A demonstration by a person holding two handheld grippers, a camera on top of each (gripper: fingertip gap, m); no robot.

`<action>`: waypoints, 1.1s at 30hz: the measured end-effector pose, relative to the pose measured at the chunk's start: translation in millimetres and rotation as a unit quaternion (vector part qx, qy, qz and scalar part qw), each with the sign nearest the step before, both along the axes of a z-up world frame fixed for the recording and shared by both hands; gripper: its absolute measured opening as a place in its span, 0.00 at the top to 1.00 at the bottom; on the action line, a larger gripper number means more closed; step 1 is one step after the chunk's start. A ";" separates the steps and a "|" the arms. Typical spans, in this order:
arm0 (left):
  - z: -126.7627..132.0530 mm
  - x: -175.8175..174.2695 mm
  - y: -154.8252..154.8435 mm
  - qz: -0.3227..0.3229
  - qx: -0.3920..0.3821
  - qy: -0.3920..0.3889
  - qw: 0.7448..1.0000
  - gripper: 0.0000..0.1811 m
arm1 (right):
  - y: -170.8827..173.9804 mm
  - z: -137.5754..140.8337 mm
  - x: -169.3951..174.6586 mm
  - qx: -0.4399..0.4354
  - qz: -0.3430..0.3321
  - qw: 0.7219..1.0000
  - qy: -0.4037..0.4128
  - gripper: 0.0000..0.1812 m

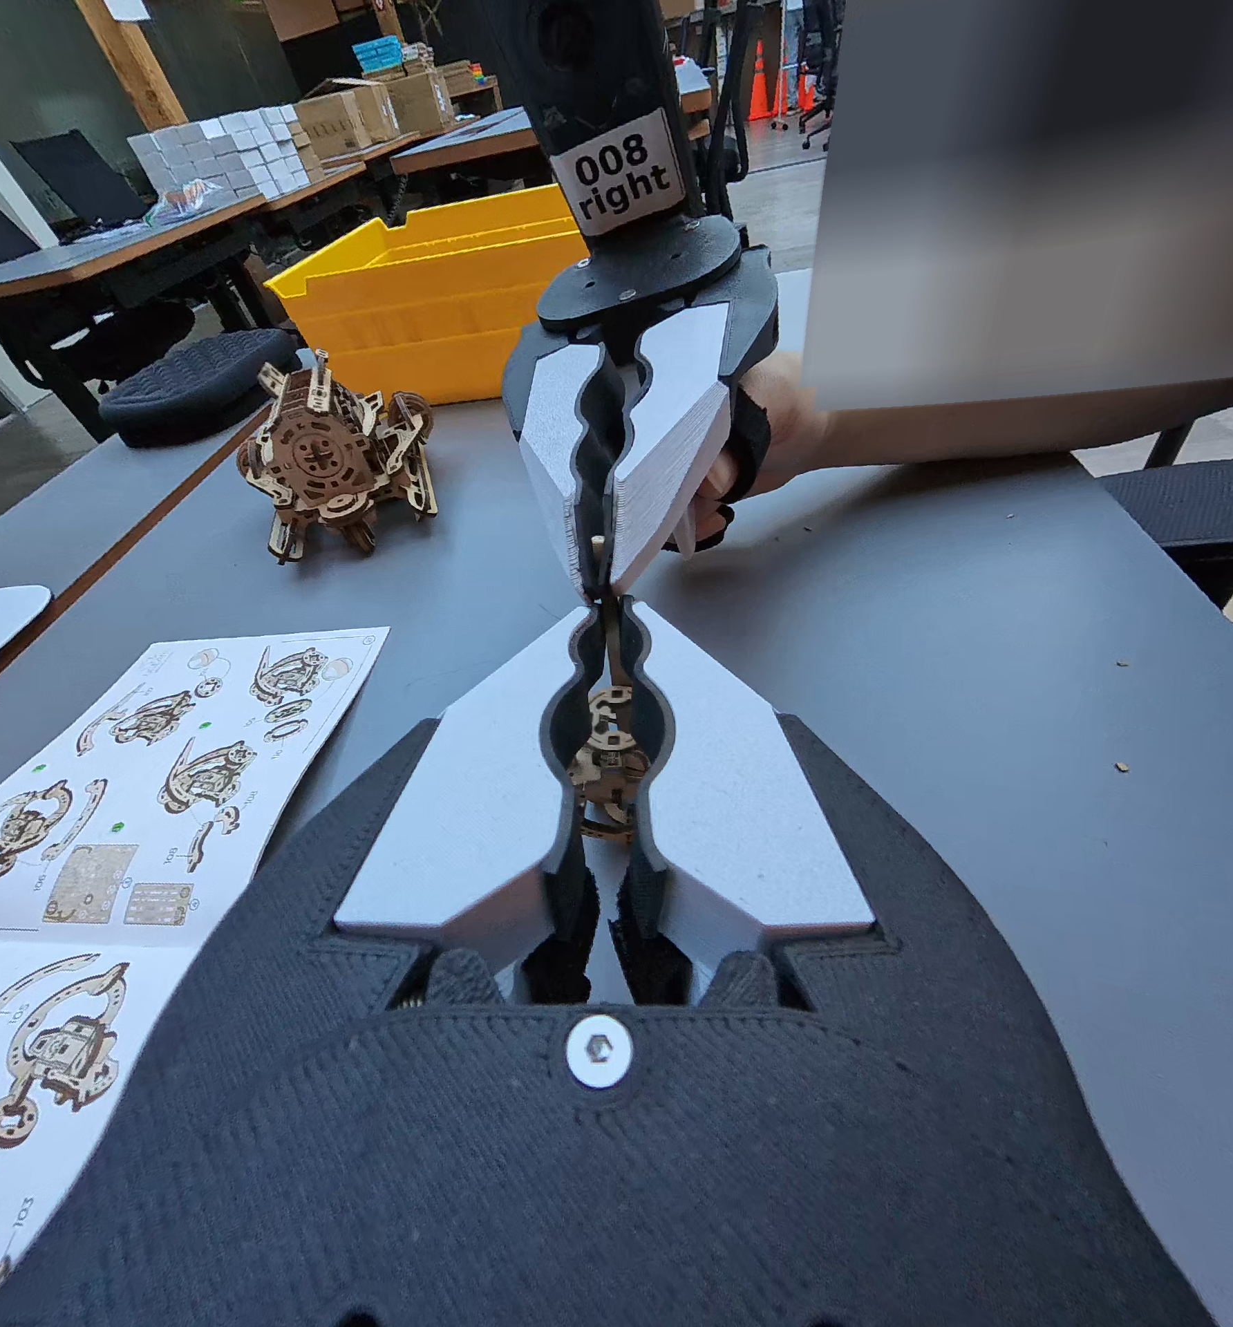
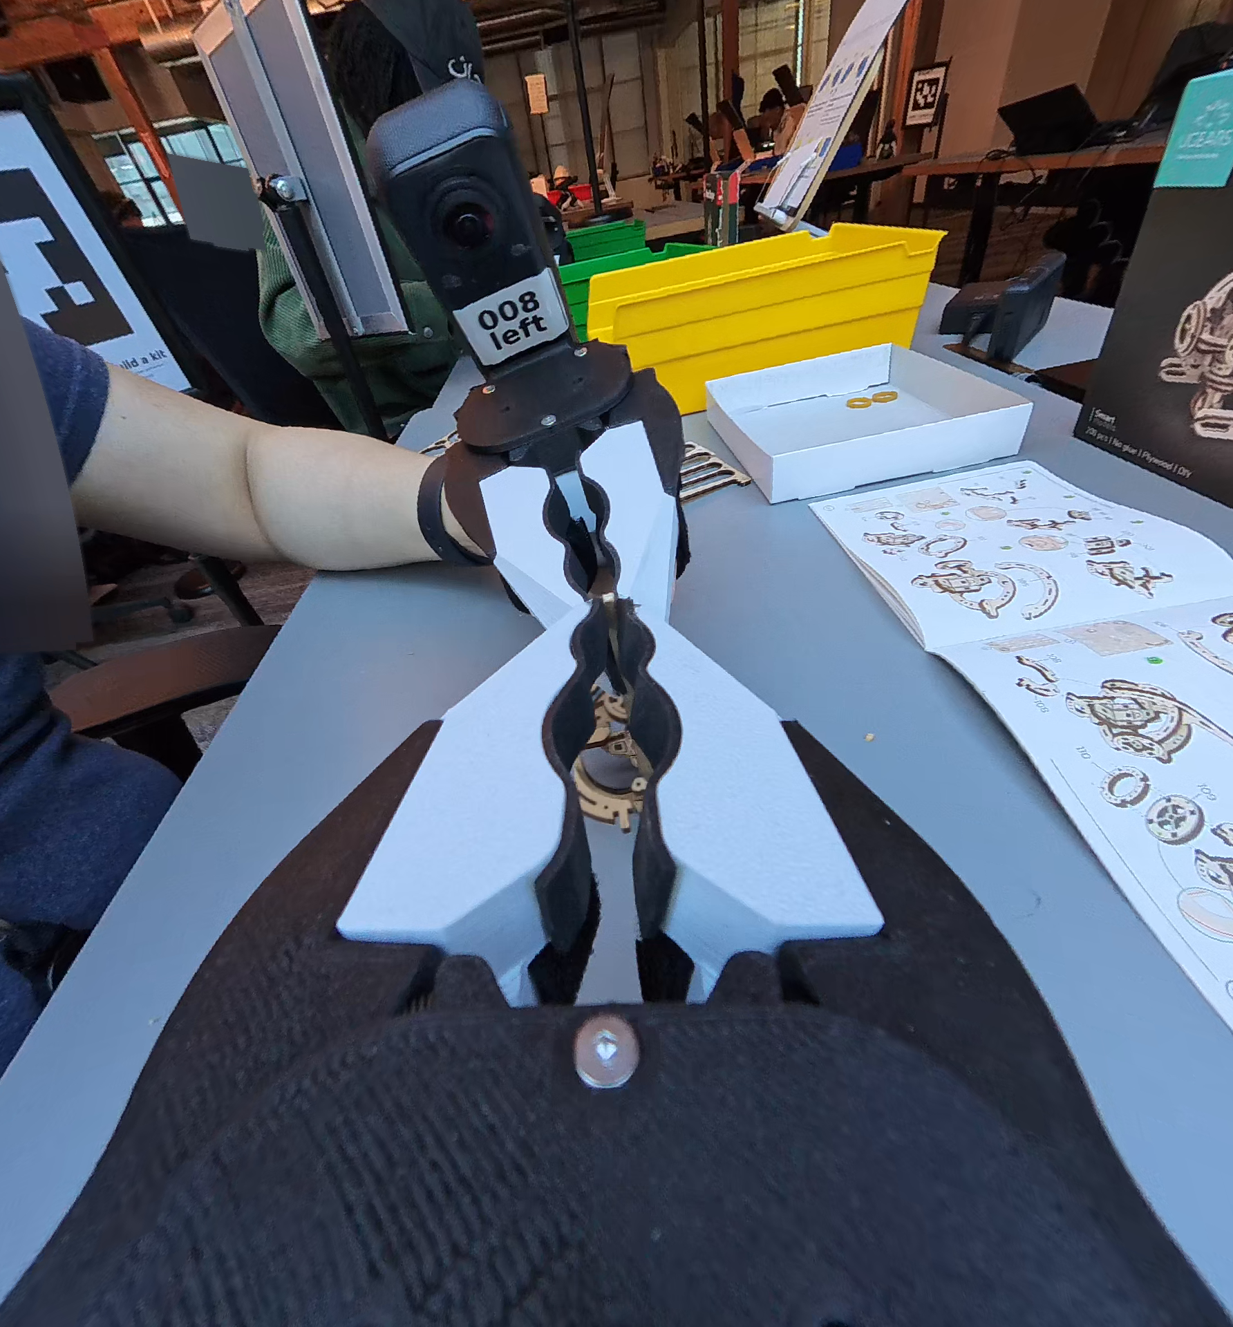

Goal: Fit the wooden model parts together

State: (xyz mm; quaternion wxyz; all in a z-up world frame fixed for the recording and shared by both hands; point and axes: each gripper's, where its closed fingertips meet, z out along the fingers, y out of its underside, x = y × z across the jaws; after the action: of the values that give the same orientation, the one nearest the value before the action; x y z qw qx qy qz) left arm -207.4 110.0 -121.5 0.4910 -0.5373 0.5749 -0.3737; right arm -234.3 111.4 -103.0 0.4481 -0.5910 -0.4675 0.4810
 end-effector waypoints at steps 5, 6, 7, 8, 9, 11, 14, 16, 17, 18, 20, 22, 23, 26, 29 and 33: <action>0.1 0.4 3.7 -0.001 -0.008 -0.004 1.000 0.98 | 4.5 0.0 0.5 -0.008 -0.001 1.000 0.002 0.99; 0.1 0.4 2.9 -0.001 -0.007 -0.005 1.000 0.98 | 3.7 0.0 0.3 -0.006 -0.001 1.000 0.001 0.99; 0.1 0.2 1.4 -0.002 -0.005 -0.006 1.000 0.98 | 1.7 -0.1 0.1 -0.005 0.001 1.000 0.000 0.99; 0.1 0.1 -0.5 -0.002 -0.001 -0.005 1.000 0.98 | -0.5 -0.2 0.0 -0.001 0.003 1.000 -0.001 0.99; -0.1 0.0 -1.5 -0.002 0.004 -0.004 1.000 0.98 | -1.9 -0.4 -0.2 0.002 0.002 1.000 -0.003 0.99; -0.1 0.1 -1.9 -0.001 0.008 -0.002 1.000 0.98 | -2.4 -0.4 0.0 0.004 0.002 1.000 -0.004 0.99; 0.1 0.5 0.0 0.000 0.004 -0.006 1.000 0.98 | 0.0 -0.3 0.3 0.000 0.003 1.000 0.000 0.99; 0.1 0.4 -1.4 -0.001 0.002 -0.010 1.000 0.98 | -1.7 -0.5 0.3 0.004 0.003 1.000 -0.001 0.99; 0.0 0.3 -2.6 -0.002 0.005 -0.008 1.000 0.98 | -3.4 -0.6 0.0 0.005 0.004 1.000 -0.003 0.99; -0.1 0.2 -3.1 -0.001 0.008 -0.006 1.000 0.98 | -3.7 -0.7 -0.1 0.011 0.002 1.000 -0.006 0.99; 0.5 0.2 -2.6 0.001 0.007 -0.002 1.000 0.98 | -2.9 -0.5 -0.2 0.010 0.001 1.000 -0.005 0.99; 1.9 -0.3 -1.9 -0.003 -0.006 -0.001 1.000 0.98 | -1.5 0.0 -1.0 0.013 -0.003 1.000 -0.006 0.99; 2.8 -0.9 -1.4 -0.003 -0.008 -0.005 1.000 0.99 | 0.0 0.4 -1.9 0.018 -0.010 1.000 -0.007 0.99; 2.8 -5.5 -1.2 -0.003 -0.032 -0.014 0.999 0.77 | 2.1 1.1 -0.1 0.009 -0.014 1.000 -0.004 0.99; -0.4 -18.2 0.0 -0.011 -0.070 -0.002 0.997 0.65 | 5.1 1.8 3.4 0.008 -0.021 1.000 0.002 0.99; -21.6 -26.2 0.5 -0.012 -0.061 0.068 0.996 0.60 | 4.4 3.1 1.8 0.018 -0.021 1.000 0.009 0.99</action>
State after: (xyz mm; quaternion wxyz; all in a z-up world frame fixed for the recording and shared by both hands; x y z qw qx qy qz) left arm -233.6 110.5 -143.1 0.4122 -0.5839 0.5895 -0.3764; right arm -232.4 115.8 -100.0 0.4729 -0.5880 -0.4599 0.4681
